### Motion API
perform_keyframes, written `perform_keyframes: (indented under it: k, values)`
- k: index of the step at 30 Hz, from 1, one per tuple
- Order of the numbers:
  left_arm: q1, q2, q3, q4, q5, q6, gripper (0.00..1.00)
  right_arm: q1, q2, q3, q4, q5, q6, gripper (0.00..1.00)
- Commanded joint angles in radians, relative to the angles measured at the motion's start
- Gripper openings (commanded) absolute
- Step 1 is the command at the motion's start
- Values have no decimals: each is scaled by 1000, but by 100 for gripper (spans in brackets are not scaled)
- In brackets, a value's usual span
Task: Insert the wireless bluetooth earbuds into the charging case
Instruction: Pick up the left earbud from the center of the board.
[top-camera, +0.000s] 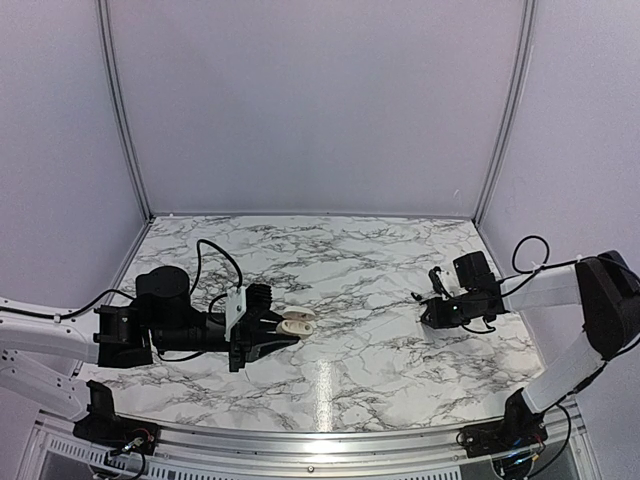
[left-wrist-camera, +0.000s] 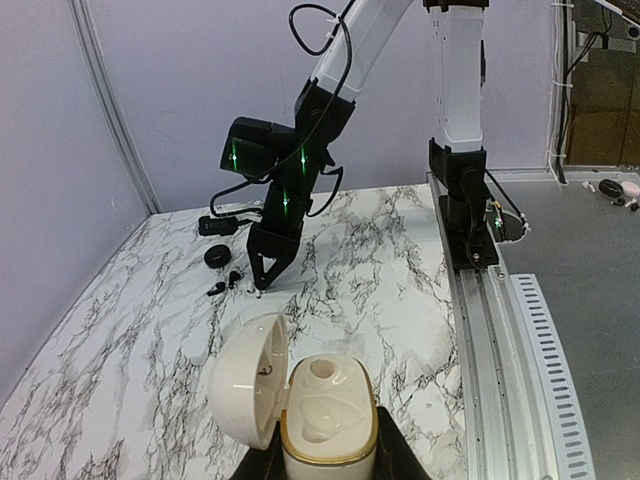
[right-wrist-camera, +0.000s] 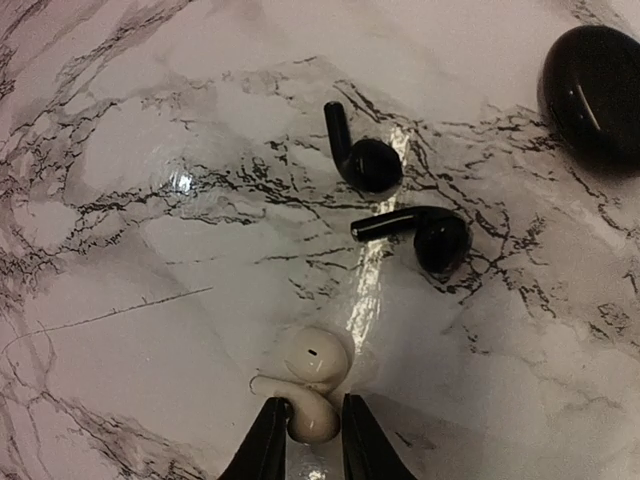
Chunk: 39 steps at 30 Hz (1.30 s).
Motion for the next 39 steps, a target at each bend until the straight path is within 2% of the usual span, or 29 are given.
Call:
perform_keyframes:
  k: [1,11,16,29,35,39]
  values:
    - [1,-3,5,-4,-8,7,0,-9,1,31,-4,3,1,20]
    - [8,0,0,-4,-5,-12,0,10,-74,51,-36,-12,-30,12]
    - [20,-2,-10,2,8,-30,0,74,-159,97,-94,-14,-68,11]
    - [68,2,-16,36,41,-109,0,420,-429,364,-267,16,-200,10]
    - [69,6,-8,54,36,-111,0,632,-446,466,-301,88,-257,10]
    - [70,15,2,61,36,-123,0,791,-413,515,-318,189,-301,10]
